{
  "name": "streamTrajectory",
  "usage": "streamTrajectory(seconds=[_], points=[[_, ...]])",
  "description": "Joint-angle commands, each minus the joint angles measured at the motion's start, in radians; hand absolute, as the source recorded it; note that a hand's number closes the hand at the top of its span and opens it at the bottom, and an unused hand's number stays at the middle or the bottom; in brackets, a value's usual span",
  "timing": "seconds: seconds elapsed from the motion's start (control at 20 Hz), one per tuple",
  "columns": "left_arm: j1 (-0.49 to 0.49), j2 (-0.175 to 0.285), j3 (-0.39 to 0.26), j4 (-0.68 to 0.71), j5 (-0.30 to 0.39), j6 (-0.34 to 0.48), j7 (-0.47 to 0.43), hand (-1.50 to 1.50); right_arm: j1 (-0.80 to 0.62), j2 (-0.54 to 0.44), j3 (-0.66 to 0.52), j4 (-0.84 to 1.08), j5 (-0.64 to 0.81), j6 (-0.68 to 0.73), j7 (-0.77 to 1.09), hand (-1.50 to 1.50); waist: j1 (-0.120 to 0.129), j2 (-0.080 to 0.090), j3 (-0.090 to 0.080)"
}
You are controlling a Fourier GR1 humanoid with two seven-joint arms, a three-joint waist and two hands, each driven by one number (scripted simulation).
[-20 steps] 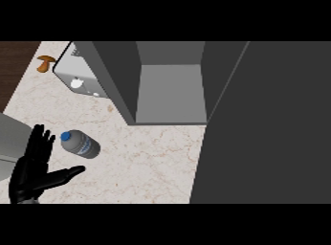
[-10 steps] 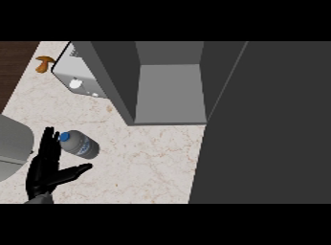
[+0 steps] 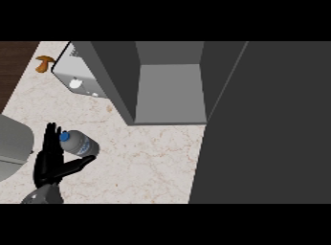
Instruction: Pick up the bottled water, place it into the cabinet and close the cabinet
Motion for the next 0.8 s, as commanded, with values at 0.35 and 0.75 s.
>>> streamTrajectory(seconds=[0.35, 0.75], points=[[-0.105, 0.018, 0.009, 0.196, 0.029, -0.100, -0.155, 1.50, -0.062, -0.024, -0.031, -0.094, 0.034, -0.014, 0.104, -1.50, 0.004, 0.001, 0.000], [-0.147, -0.004, -0.109, 0.181, -0.130, 0.093, -0.288, 1.50, -0.024, -0.036, 0.018, -0.094, 0.059, -0.037, 0.057, -1.50, -0.005, -0.002, 0.001]])
